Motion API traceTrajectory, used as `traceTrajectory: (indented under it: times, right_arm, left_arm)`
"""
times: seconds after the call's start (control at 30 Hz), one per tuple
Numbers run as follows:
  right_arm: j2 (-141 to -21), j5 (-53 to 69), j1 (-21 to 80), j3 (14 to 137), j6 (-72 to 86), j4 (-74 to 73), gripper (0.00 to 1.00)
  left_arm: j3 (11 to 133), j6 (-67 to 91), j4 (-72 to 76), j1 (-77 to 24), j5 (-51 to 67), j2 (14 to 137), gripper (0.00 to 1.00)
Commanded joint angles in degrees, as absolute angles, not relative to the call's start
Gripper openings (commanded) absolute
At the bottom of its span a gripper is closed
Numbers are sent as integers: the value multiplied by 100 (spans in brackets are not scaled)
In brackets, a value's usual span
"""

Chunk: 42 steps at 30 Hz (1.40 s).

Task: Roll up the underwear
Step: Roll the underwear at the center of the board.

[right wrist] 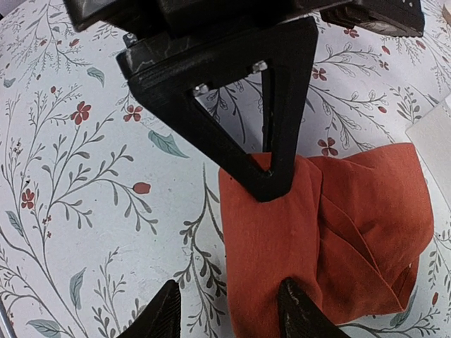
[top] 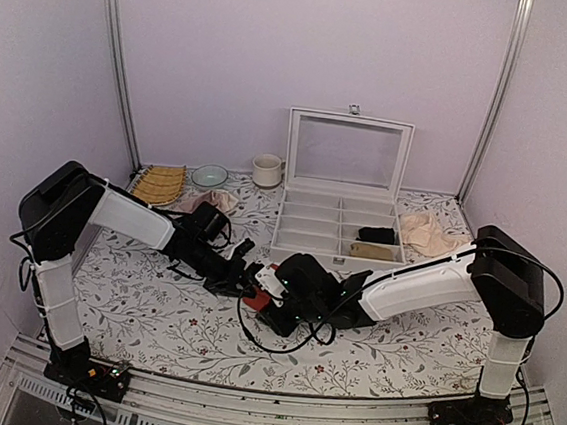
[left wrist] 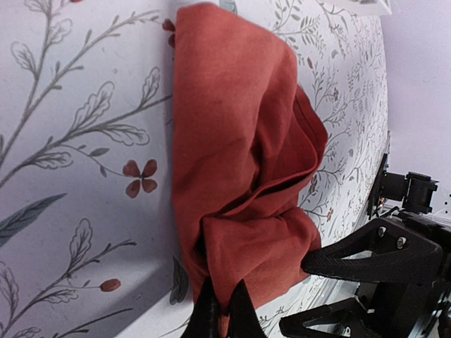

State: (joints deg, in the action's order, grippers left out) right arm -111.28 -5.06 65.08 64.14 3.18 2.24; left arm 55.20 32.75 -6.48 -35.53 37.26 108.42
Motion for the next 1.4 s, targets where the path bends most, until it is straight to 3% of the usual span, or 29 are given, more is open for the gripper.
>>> traceTrajectory:
  times: [0.0, 0.5, 0.83, 1.03, 1.37]
  right_arm:
    - [-11573, -751, 6453, 6526, 337, 218, 47]
    - [-11586, -812, 6411, 6570, 271, 112, 47]
    - [-11783, -733, 6410, 6486, 345, 152, 41]
    - [-11876, -731, 6414, 6451, 402, 147, 26]
    - [-12067, -758, 6420, 6395, 492, 101, 21]
  left_arm:
    - [5425, 3218, -958, -3638, 3516, 10942, 0]
    - [5446, 3239, -954, -3635, 3524, 10945, 0]
    - [5456, 3217, -977, -3639, 3542, 10977, 0]
    - [5452, 3222, -991, -3637, 3540, 10984, 0]
    - [5506, 3192, -1050, -3635, 3546, 11010, 0]
